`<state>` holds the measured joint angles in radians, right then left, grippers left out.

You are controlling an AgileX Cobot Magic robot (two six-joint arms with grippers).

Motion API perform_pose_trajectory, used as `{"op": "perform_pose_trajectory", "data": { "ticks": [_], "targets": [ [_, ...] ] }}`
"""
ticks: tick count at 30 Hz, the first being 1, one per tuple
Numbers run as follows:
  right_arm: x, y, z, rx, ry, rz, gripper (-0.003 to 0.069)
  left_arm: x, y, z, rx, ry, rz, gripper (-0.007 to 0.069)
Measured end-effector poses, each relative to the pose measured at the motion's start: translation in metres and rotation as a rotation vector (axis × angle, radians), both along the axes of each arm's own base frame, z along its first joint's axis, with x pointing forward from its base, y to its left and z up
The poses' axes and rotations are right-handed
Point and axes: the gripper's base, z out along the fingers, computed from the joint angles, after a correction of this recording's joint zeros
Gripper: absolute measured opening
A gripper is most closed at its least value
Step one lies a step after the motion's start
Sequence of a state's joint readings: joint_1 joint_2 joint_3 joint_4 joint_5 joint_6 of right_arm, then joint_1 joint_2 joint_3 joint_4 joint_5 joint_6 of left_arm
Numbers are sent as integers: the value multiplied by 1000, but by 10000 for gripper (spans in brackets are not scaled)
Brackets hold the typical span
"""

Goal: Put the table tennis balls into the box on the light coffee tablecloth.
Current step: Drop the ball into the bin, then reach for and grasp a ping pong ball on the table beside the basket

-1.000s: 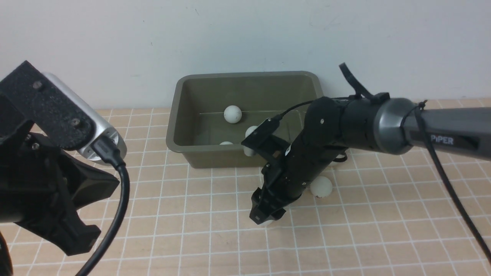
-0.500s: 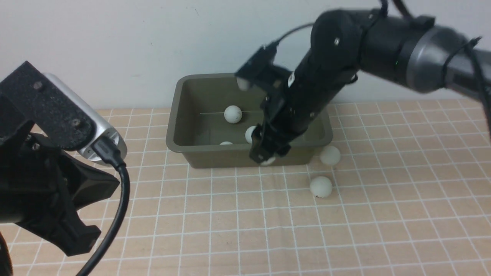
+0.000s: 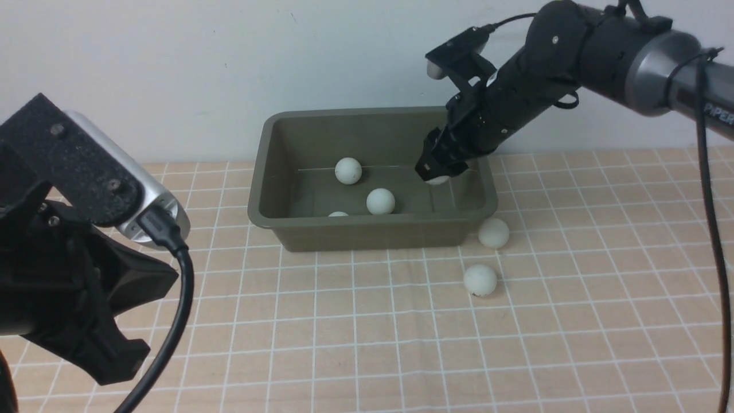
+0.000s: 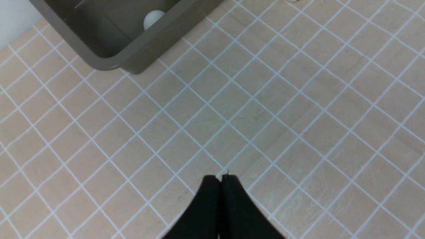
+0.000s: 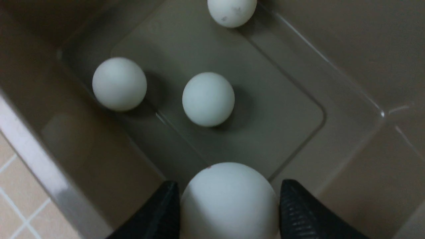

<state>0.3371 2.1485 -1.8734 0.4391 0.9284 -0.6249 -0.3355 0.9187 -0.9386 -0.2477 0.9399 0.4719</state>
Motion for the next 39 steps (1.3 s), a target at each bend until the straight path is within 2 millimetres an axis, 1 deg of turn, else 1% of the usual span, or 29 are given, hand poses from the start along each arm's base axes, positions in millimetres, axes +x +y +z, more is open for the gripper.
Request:
{"op": "perform_pose_trajectory", "data": {
  "ticks": [4, 5, 6, 7, 8, 9, 12, 13, 15, 16, 17, 18, 19, 20, 22, 23, 24, 25, 26, 27, 29, 30, 31, 32, 33, 34, 35, 36, 39],
  "targets": [
    [4, 0, -4, 31, -8, -1, 365, 0, 0, 0, 0, 0, 0, -69],
    [4, 0, -4, 31, -10, -1, 380, 0, 0, 0, 0, 0, 0, -69],
    [5, 0, -2, 32, -25, -8, 428, 0, 0, 0, 0, 0, 0, -69],
    [5, -1, 1, 29, -34, -11, 453, 0, 0, 0, 0, 0, 0, -69],
    [5, -1, 3, 27, -39, -12, 460, 0, 0, 0, 0, 0, 0, -69],
    [4, -4, 12, 14, -52, -16, 474, 0, 0, 0, 0, 0, 0, -69],
    [-4, -16, 41, -9, -49, -47, 464, 0, 0, 0, 0, 0, 0, -69],
    [-13, -28, 67, -23, -44, -68, 436, 0, 0, 0, 0, 0, 0, -69],
    [-29, -46, 100, -19, -27, -103, 384, 0, 0, 0, 0, -1, 0, -69],
    [-32, -48, 106, -17, -24, -108, 371, 0, 0, 0, -1, -2, 1, -69],
    [-43, -60, 125, -12, -30, -125, 321, 1, 0, 1, -3, -9, 2, -69],
    [-49, -65, 136, -5, -44, -133, 288, 1, 0, 1, -5, -13, 4, -69],
    [-55, -68, 144, 0, -52, -139, 245, 1, 0, 1, -6, -17, 5, -69],
    [-58, -69, 148, 1, -57, -139, 227, 1, 0, 1, -7, -19, 5, -69],
    [-72, -73, 164, 26, -74, -156, 120, 3, 0, 2, -13, -35, 9, -69],
    [-77, -74, 167, 35, -69, -163, 70, 3, 0, 2, -13, -35, 9, -69],
    [-81, -75, 165, 42, -49, -176, 36, 3, 0, 2, -13, -35, 9, -69],
    [-82, -75, 166, 46, -52, -177, 30, 3, 0, 2, -13, -35, 9, -69],
    [-87, -76, 162, 45, -28, -185, 13, 3, 0, 2, -13, -35, 9, -69],
    [-95, -78, 153, 37, 13, -193, -3, 3, 0, 2, -13, -37, 9, -69],
    [-111, -81, 135, 13, 83, -193, -13, 3, 0, 2, -13, -37, 9, -69],
    [-118, -83, 121, -4, 133, -187, -15, 3, 0, 2, -13, -37, 8, -69],
    [-124, -84, 114, -14, 153, -176, -16, 3, 0, 2, -13, -37, 8, -69],
    [-136, -86, 93, -35, 224, -160, -16, 3, 0, 2, -13, -38, 9, -69],
    [-145, -86, 79, -40, 269, -146, -16, 3, 0, 2, -13, -38, 9, -69],
    [-147, -86, 78, -36, 271, -141, -16, 3, 0, 2, -13, -38, 9, -69],
    [-156, -86, 59, -26, 315, -132, -16, 3, 0, 2, -13, -38, 9, -69],
    [-160, -85, 48, -7, 325, -130, -15, 3, 0, 2, -13, -38, 9, -69],
    [-161, -81, 24, 47, 264, -145, 0, 3, 0, 2, -13, -38, 9, -69]
  ]
}}
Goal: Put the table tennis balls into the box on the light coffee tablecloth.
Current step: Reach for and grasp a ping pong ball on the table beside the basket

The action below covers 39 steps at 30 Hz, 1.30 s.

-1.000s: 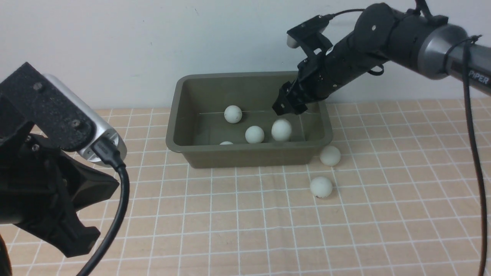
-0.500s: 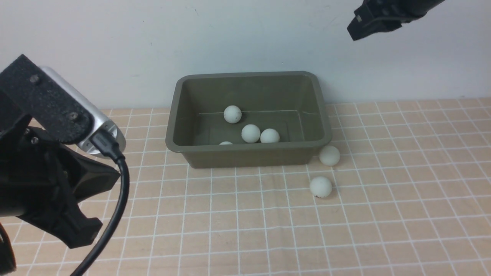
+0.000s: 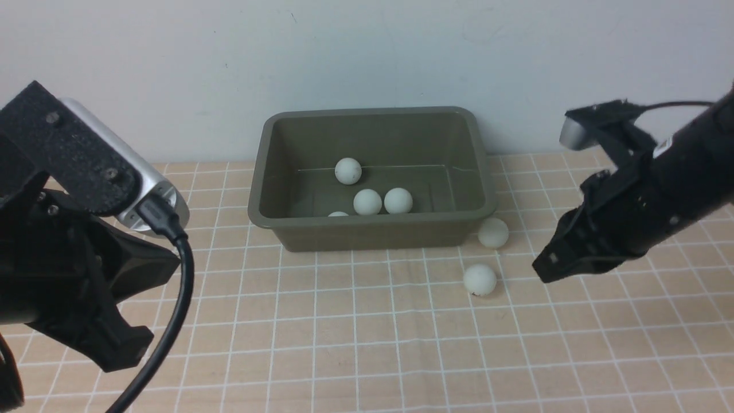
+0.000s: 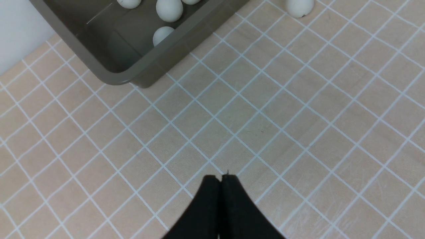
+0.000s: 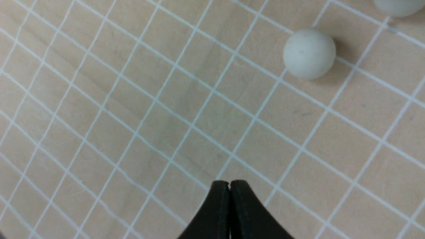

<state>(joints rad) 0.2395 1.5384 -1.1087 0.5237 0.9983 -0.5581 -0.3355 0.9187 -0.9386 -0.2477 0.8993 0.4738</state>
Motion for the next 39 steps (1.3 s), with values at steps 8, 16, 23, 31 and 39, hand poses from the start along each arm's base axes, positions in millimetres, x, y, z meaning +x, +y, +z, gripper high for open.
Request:
{"op": "perform_pose_trajectory", "data": {
  "ticks": [8, 16, 23, 31, 39],
  "targets": [
    [13, 26, -20, 3, -176, -14, 199, 0, -1, 0, -14, 5, -1, -69],
    [32, 35, -54, 1, -103, -99, 449, -1, -3, 1, -44, 16, -4, -69],
    [46, 38, -82, -30, -91, -120, 467, -2, -4, 1, -66, 23, -7, -69],
    [61, 41, -105, -51, -81, -135, 467, -2, -4, 1, -66, 23, -7, -69],
    [66, 41, -119, -75, -75, -137, 398, -2, -4, 1, -66, 23, -7, -69]
  ]
}}
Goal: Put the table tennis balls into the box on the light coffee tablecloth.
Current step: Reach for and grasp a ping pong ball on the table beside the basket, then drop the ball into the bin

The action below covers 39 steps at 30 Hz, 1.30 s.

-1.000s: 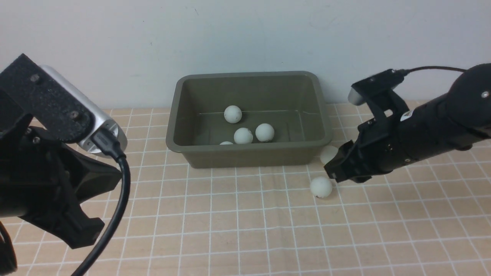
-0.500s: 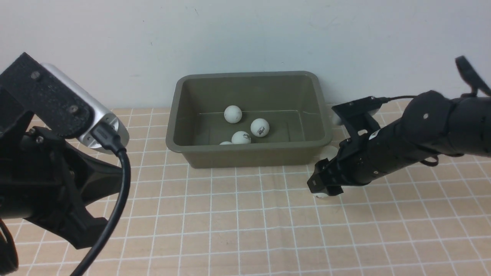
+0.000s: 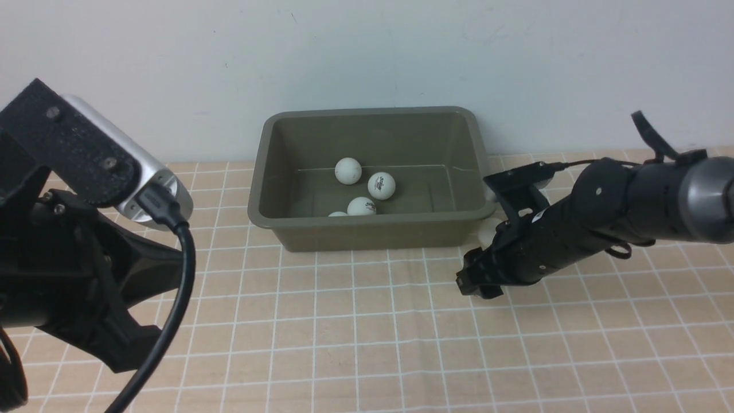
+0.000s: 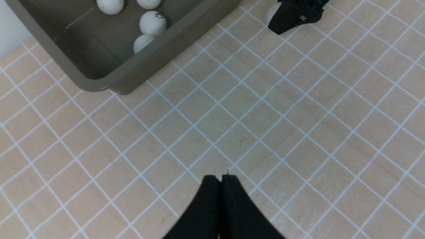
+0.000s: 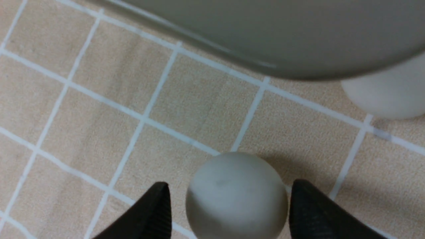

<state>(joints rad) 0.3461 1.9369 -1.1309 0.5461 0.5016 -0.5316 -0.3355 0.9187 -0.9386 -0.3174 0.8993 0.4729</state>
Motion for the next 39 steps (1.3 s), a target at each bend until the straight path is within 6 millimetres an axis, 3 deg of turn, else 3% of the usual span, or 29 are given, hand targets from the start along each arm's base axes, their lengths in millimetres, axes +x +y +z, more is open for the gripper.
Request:
{"op": "perform_pose_trajectory", "data": {
  "ticks": [2, 4, 14, 19, 23, 32, 36, 39],
  "targets": [
    [-2, -1, 3, -17, 0, 24, 340, 0, 0, 0, 0, 0, 0, -69],
    [-3, -2, 7, -27, -3, 39, 342, 0, 0, 0, 0, 0, 0, -69],
    [-24, -70, 104, -3, -87, -20, 345, 0, 0, 0, 1, 6, -2, -69],
    [-18, -59, 126, 94, -170, 82, 345, -1, 0, 0, 0, 7, -2, -69],
    [8, -33, 129, 191, -199, 173, 345, -1, 0, 0, 0, 7, -2, -69],
    [86, -4, 95, 198, -189, 221, 345, -1, 0, 0, -3, 8, -3, -69],
    [104, 0, 77, 201, -154, 218, 362, -1, -1, 0, -17, 13, -5, -69],
    [110, 2, 77, 217, -147, 194, 438, -1, -2, 0, -23, 15, -6, -69]
  ]
}}
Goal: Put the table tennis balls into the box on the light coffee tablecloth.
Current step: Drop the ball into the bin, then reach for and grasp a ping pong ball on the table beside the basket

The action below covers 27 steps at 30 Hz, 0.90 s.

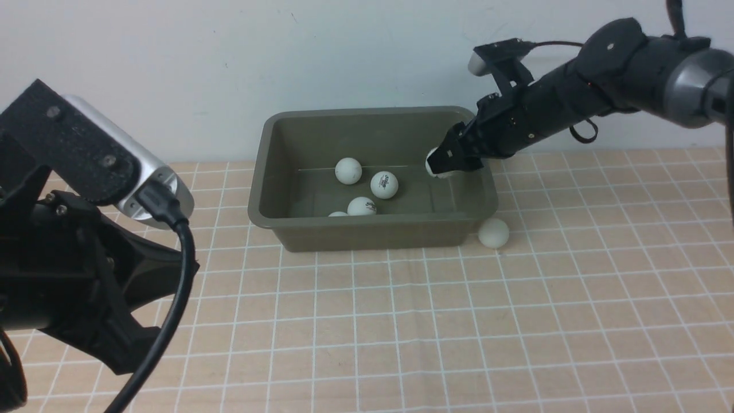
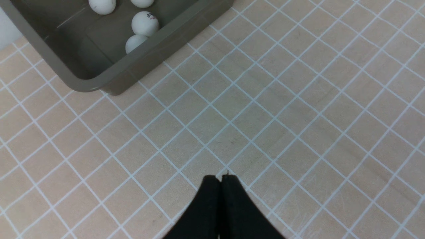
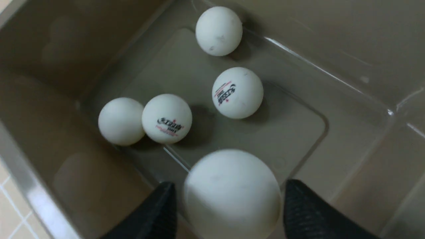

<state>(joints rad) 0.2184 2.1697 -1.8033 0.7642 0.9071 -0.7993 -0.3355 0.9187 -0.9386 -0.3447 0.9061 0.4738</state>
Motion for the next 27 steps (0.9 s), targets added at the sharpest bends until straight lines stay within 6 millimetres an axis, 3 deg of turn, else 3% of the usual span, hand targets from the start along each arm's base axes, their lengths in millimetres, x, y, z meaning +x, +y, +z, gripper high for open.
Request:
{"op": "perform_pose_trajectory", "data": {
  "ticks": [3, 5, 10, 14, 17, 22, 27],
  "targets": [
    [3, -2, 9, 13, -5, -4, 498, 0, 0, 0, -2, 1, 0, -69],
    [2, -9, 27, 23, -12, 18, 505, 0, 0, 0, -2, 1, 0, -69],
    [-9, -61, 98, -72, -119, 101, 449, 0, 0, 0, -3, 1, 0, -69],
    [-15, -106, 127, -177, -214, 62, 409, 0, 0, 0, 0, -4, -6, -69],
    [-15, -126, 126, -246, -216, 43, 400, 0, 0, 0, 13, -15, -22, -69],
    [-16, -134, 104, -292, -128, 29, 399, 0, 0, 0, 24, -24, -36, -69],
    [-27, -132, 57, -269, 31, 62, 383, 0, 0, 0, 24, -27, -37, -69]
  ]
}}
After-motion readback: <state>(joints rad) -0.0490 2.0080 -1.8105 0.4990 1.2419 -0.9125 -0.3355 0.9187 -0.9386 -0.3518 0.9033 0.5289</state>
